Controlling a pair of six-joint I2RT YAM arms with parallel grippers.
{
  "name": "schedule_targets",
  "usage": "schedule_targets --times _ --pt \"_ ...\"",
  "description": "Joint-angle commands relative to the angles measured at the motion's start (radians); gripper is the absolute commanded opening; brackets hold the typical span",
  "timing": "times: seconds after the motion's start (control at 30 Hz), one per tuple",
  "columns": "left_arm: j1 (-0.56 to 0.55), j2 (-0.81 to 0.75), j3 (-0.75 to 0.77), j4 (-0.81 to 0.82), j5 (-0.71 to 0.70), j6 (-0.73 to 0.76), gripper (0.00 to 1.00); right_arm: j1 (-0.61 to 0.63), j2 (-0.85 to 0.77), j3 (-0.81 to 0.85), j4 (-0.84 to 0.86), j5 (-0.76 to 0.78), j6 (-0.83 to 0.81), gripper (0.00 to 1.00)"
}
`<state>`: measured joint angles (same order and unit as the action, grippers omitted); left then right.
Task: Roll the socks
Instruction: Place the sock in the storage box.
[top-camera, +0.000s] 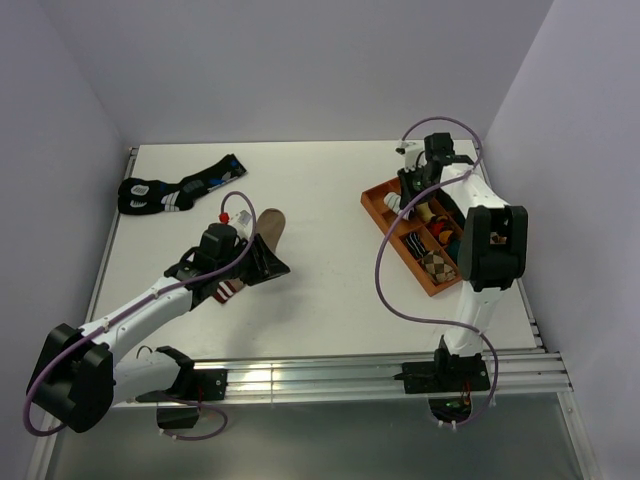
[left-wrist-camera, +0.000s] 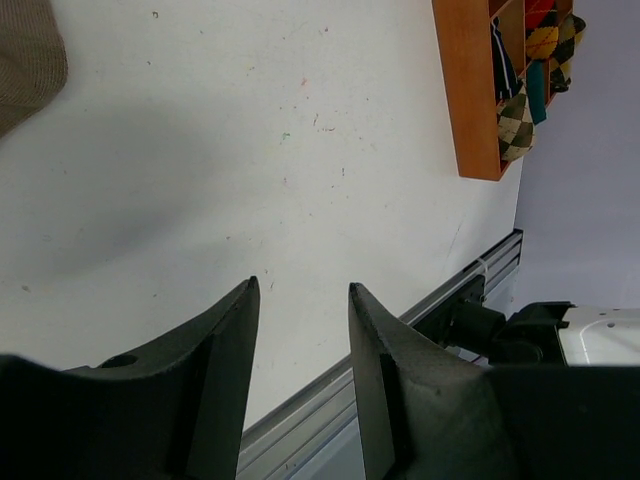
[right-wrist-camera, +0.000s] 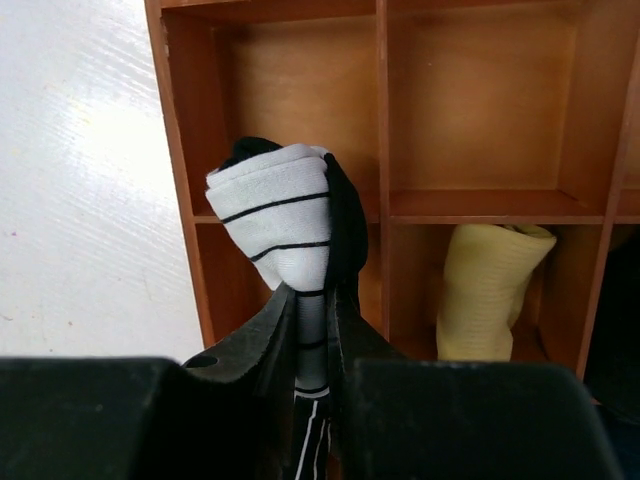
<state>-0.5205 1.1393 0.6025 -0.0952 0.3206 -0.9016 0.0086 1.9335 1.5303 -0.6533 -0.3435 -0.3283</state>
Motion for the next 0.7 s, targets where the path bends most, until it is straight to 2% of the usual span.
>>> schedule_targets --times 0.0,0.17,0.67 --pt "0.004 -0.015 0.034 0.023 0.025 0.027 0.46 -0.001 -0.064 -0.025 0.040 0.041 -0.017 0.00" --pt "0.002 -0.021 0.033 0.014 0.018 0.032 0.46 -0.001 -0.091 -0.064 0.041 0.051 -0.060 0.00" --pt "0.004 -0.003 0.029 0.022 0.015 0.029 0.46 -0.001 -0.004 -0.035 -0.075 0.015 -0.251 0.00"
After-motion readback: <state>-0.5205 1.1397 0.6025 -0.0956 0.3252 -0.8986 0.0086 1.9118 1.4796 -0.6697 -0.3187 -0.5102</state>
